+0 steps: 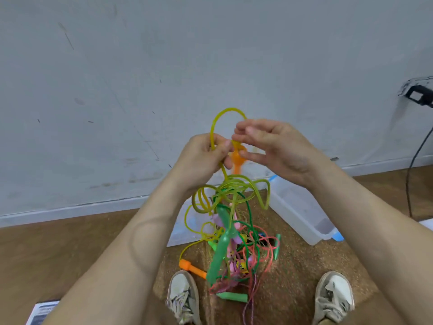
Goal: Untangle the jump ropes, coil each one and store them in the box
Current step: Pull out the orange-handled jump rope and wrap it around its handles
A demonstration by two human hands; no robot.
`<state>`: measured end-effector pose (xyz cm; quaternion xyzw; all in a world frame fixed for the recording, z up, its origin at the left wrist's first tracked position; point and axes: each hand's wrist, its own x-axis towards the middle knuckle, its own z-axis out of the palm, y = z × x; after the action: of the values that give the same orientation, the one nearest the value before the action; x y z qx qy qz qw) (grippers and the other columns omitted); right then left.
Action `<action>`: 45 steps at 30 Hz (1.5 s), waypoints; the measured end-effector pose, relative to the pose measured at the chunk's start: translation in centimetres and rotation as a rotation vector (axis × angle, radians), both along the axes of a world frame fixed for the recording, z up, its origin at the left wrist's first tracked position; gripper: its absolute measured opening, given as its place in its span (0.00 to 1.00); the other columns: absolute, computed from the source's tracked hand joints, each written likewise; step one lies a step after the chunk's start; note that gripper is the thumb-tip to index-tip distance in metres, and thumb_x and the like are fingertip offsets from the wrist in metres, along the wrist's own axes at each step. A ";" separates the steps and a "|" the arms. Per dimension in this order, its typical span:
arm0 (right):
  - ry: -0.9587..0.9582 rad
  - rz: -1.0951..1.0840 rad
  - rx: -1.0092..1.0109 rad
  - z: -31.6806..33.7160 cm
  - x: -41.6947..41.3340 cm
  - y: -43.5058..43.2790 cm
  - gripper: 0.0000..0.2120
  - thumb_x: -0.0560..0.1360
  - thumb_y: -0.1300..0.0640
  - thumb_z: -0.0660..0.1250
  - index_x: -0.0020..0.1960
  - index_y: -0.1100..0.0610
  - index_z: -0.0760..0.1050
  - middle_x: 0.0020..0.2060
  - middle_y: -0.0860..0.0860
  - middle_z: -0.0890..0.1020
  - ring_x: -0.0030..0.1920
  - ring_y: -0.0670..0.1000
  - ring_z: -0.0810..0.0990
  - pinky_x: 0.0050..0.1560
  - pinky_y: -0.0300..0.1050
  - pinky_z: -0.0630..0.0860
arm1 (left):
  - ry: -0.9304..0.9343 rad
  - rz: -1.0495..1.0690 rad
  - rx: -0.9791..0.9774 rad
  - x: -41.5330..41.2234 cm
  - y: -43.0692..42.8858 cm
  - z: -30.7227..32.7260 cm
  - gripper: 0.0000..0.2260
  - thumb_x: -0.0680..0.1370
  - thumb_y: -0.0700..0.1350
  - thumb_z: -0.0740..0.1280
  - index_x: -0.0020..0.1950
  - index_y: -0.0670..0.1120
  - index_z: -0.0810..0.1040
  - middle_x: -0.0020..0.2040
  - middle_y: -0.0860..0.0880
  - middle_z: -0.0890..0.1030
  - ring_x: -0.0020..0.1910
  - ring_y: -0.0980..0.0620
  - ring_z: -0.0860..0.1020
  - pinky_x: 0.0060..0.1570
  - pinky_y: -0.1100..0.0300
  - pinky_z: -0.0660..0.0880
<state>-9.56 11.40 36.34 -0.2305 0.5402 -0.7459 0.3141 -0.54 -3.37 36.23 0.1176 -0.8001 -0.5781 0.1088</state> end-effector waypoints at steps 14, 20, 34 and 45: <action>0.863 0.357 0.849 -2.0 -1.5 2.0 0.06 0.77 0.54 0.69 0.53 0.49 0.81 0.30 0.44 0.78 0.30 0.42 0.75 0.35 0.35 0.71 | 0.532 0.792 0.394 0.1 -7.4 1.5 0.05 0.83 0.40 0.56 0.47 0.44 0.66 0.27 0.50 0.69 0.19 0.57 0.64 0.19 0.66 0.58; 0.924 0.655 1.718 -4.5 -3.3 4.6 0.23 0.74 0.53 0.71 0.67 0.52 0.72 0.53 0.50 0.80 0.50 0.51 0.79 0.47 0.42 0.74 | 0.562 0.944 0.586 1.6 -11.0 1.4 0.12 0.81 0.36 0.50 0.39 0.48 0.61 0.26 0.50 0.65 0.19 0.56 0.60 0.20 0.68 0.56; 0.645 0.212 0.698 -14.3 2.9 -3.1 0.10 0.74 0.59 0.71 0.52 0.52 0.73 0.46 0.46 0.77 0.36 0.42 0.72 0.40 0.37 0.72 | 0.420 0.276 1.463 0.8 -7.5 2.5 0.14 0.77 0.33 0.54 0.33 0.46 0.65 0.22 0.52 0.67 0.15 0.58 0.61 0.12 0.66 0.55; 0.733 0.076 0.783 -9.4 0.7 -4.6 0.14 0.79 0.54 0.65 0.37 0.57 0.79 0.29 0.52 0.82 0.27 0.48 0.77 0.31 0.40 0.71 | 0.058 0.504 -0.067 2.5 -9.7 2.4 0.08 0.80 0.46 0.59 0.43 0.51 0.75 0.30 0.50 0.74 0.21 0.59 0.69 0.22 0.64 0.65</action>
<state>-8.89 6.78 26.98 -0.3608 0.8434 -0.3474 0.1944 2.00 -13.09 38.60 0.2930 -0.7606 -0.5092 0.2764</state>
